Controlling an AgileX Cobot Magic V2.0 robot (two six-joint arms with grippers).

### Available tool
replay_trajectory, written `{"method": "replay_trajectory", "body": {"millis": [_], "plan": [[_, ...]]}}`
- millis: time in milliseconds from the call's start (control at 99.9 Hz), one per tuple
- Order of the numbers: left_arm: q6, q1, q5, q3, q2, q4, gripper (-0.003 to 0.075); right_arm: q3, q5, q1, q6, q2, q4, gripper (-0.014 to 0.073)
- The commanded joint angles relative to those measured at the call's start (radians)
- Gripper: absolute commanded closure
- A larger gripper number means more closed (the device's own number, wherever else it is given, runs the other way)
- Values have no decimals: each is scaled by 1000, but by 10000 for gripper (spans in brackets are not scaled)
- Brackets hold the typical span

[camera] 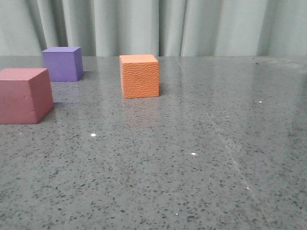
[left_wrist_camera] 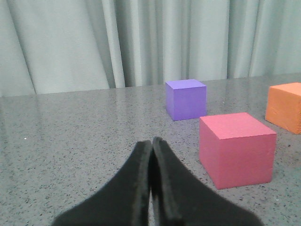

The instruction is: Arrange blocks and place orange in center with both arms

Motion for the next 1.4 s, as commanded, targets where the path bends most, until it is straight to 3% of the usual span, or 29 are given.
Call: {"method": "replay_trajectory", "body": {"millis": [0, 1022, 1162, 1392], "plan": [[-9, 3, -76, 56, -32, -7, 739, -14, -87, -7, -13, -24, 4, 661], [-2, 3, -76, 56, -32, 5, 739, -14, -86, -7, -13, -24, 4, 661], [-2, 3, -138, 54, -32, 6, 739, -14, -86, -7, -13, -24, 4, 661], [-2, 3, -59, -86, -6, -173, 739, -14, -86, -7, -13, -24, 4, 661]]}}
